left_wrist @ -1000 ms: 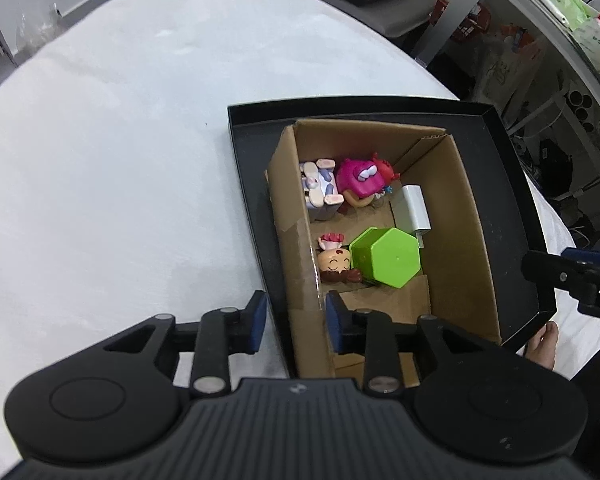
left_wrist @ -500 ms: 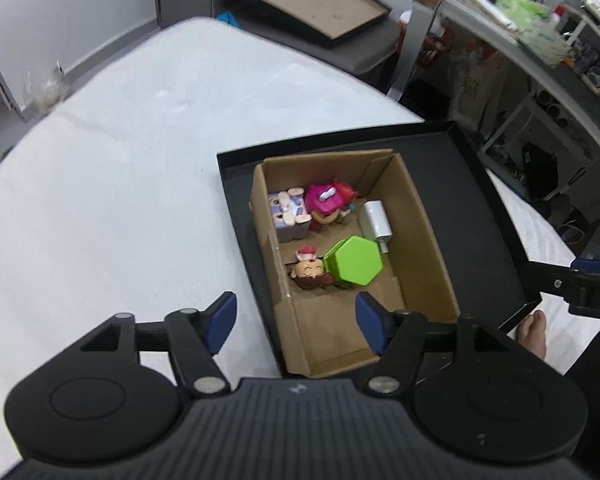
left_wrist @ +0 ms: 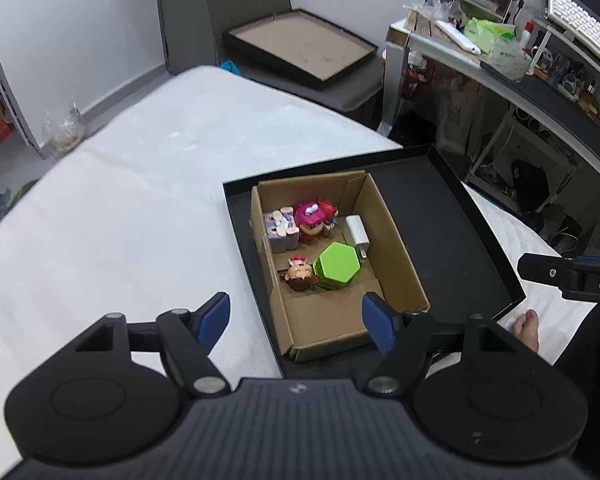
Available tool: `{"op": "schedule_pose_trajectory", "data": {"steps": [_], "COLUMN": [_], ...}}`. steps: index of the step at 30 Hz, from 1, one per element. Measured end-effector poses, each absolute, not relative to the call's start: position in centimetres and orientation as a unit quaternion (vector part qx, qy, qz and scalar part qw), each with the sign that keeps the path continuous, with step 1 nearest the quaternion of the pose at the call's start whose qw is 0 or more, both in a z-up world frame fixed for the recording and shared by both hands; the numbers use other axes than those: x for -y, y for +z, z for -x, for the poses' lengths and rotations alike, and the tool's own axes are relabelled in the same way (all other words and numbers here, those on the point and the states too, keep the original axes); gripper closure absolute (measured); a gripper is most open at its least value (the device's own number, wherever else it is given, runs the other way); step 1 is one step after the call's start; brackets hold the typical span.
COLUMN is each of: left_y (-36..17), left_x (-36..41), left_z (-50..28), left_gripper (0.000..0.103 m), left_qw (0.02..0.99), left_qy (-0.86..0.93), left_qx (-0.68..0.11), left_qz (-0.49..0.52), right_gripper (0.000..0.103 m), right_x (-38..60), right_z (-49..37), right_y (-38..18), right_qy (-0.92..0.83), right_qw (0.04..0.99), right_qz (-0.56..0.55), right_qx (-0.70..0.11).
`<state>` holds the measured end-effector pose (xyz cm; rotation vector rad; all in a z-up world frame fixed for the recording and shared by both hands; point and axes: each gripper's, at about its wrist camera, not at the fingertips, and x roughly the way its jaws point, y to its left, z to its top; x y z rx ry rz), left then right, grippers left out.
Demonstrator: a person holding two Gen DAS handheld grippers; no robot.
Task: Organize rigid objects
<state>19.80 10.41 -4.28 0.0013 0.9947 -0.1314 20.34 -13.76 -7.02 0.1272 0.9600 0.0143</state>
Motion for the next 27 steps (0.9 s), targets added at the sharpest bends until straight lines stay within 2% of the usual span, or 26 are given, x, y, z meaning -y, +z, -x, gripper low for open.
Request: {"op": "schedule_pose_trajectory", "data": {"steps": [19, 23, 27], "left_y": [-0.6, -0.6, -0.8], "left_x": [-7.4, -7.4, -7.4], "left_z": [-13.9, -12.8, -11.8], "left_gripper": [0.026, 0.017, 0.014], "left_qw": [0.902, 0.906, 0.905], "left_qy": [-0.068, -0.055, -0.049], "left_qx": [-0.426, -0.420, -0.423], "left_qz": [-0.005, 0.005, 0.011], "right_gripper": [0.000, 0.000, 0.000], "right_x": [15.8, 16.3, 16.6], "right_z": [-14.0, -13.4, -12.5], "right_y": [-3.5, -3.2, -3.2], "right_qy": [0.052, 0.056, 0.051], "right_qw": [0.924, 0.925, 0.928], "right_qz": [-0.063, -0.061, -0.061], "right_qx": [-0.375, -0.371, -0.363]}}
